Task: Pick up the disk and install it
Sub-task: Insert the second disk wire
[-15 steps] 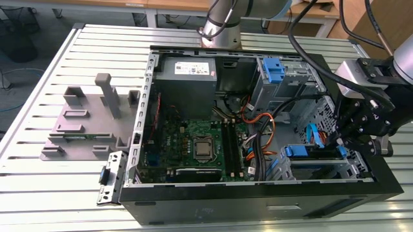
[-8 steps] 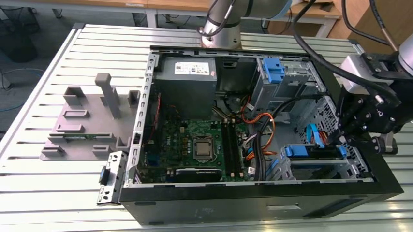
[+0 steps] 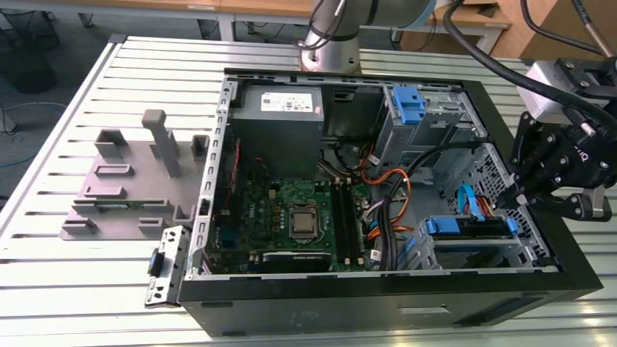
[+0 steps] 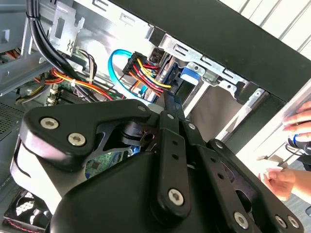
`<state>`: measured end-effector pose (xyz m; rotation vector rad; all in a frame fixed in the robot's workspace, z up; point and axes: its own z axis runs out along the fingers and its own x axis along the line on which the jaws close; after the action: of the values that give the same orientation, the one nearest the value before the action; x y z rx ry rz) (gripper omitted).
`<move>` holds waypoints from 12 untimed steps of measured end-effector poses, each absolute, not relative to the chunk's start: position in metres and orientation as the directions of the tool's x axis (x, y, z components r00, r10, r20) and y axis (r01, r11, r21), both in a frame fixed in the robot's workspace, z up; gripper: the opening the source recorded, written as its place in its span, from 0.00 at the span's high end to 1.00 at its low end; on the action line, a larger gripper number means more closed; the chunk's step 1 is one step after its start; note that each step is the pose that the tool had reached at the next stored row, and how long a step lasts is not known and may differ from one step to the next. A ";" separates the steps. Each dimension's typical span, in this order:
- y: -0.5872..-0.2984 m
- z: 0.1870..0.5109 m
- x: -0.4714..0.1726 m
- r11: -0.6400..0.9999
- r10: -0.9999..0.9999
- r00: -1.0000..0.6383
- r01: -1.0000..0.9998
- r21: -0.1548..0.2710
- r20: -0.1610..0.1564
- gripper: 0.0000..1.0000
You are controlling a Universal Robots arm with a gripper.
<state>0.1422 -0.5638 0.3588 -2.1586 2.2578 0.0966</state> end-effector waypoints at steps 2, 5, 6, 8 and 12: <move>-0.564 0.359 0.142 0.044 -0.997 -0.046 -0.998 0.033 -0.055 0.89; -0.564 0.359 0.142 0.044 -0.997 -0.046 -0.998 0.033 -0.054 0.89; -0.564 0.359 0.141 0.044 -0.997 -0.046 -0.998 0.033 -0.054 0.89; -0.564 0.359 0.137 0.044 -0.997 -0.046 -0.998 0.033 -0.054 0.89; -0.564 0.359 0.131 0.044 -0.997 -0.046 -0.999 0.031 -0.055 0.89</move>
<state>0.1311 -0.5638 0.3589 -2.1577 2.2568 0.0941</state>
